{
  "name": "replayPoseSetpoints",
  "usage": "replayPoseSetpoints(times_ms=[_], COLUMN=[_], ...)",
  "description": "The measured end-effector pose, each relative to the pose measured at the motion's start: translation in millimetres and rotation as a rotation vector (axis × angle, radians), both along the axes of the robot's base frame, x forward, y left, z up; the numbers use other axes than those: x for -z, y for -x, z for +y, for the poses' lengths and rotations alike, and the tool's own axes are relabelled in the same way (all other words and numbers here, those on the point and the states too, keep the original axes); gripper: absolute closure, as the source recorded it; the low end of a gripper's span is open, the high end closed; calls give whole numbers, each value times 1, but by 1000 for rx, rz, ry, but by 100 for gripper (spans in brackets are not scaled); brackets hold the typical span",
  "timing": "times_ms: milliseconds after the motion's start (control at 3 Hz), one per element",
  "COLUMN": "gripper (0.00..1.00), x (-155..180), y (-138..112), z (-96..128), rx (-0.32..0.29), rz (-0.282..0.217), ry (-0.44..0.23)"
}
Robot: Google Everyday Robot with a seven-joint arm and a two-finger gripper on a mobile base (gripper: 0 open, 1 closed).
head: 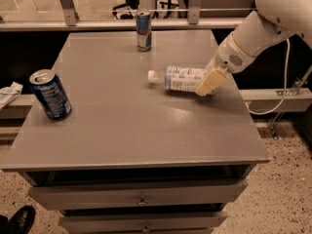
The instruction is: Move blue plastic bottle near pepsi can
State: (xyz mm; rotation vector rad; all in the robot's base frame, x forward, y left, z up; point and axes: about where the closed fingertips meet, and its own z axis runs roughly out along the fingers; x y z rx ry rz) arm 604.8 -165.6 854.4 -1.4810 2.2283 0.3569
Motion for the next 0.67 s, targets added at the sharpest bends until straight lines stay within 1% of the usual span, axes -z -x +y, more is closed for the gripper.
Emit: replayPoseSetpoints(times_ms=[333, 667], gripper=[96, 100], x=[-15, -15], y=[1, 1], z=[12, 13], rx=[22, 24], rz=[-12, -11], ry=[-16, -17])
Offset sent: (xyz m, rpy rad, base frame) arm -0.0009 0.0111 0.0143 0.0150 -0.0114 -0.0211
